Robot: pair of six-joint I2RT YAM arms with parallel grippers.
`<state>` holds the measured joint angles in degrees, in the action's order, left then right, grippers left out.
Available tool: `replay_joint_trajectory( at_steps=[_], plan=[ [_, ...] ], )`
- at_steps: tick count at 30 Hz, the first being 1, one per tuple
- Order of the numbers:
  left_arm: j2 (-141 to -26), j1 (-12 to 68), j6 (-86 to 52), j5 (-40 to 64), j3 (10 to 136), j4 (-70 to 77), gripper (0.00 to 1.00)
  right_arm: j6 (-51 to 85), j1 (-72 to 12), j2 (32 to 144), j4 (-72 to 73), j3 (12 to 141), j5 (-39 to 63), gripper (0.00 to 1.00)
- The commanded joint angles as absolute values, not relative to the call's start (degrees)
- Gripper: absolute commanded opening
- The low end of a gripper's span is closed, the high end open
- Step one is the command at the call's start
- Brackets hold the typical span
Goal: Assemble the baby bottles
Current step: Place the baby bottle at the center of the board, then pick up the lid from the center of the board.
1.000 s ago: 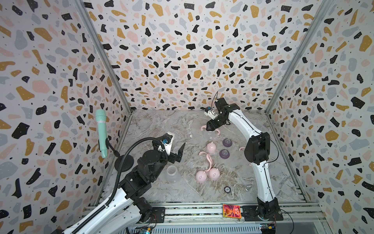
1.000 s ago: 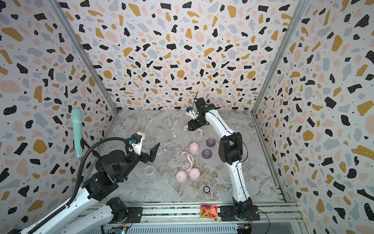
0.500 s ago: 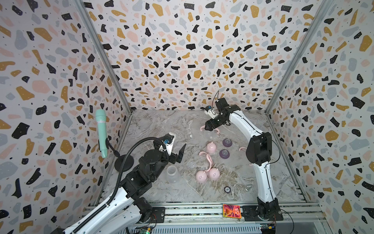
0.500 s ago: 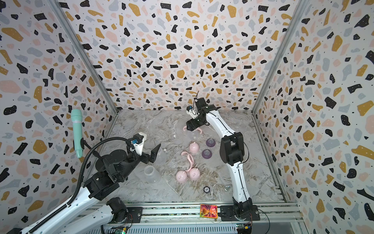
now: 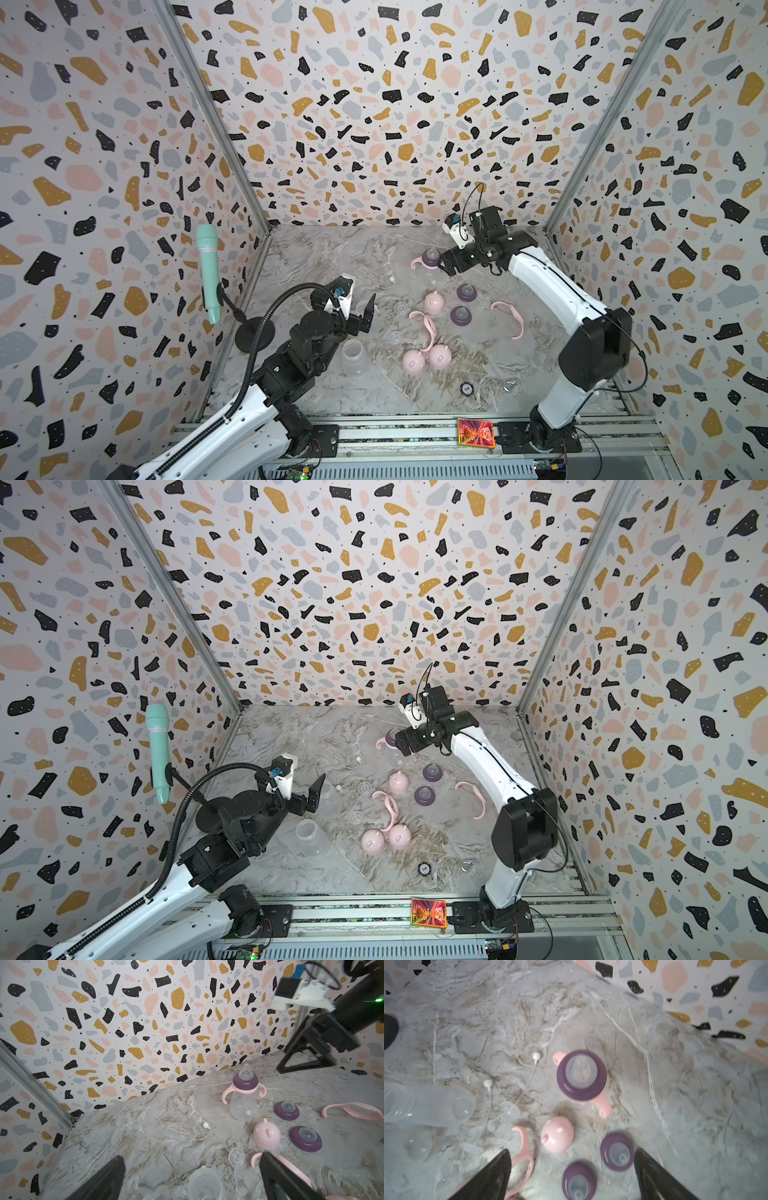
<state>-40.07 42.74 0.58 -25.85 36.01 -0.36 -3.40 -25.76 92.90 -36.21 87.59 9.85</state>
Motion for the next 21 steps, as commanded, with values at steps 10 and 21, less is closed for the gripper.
replay_joint_trajectory(
  at_steps=[10, 21],
  plan=[
    [-38.6, 42.5, -0.1, -24.4, 33.7, 6.1, 1.0, 20.2, -39.7, 82.3, -7.3, 56.6, -9.0, 0.84],
    [-35.8, 42.5, -0.1, -21.8, 34.2, 2.3, 1.0, 30.6, -39.7, 94.1, 1.6, 56.5, -13.3, 0.78]
  ],
)
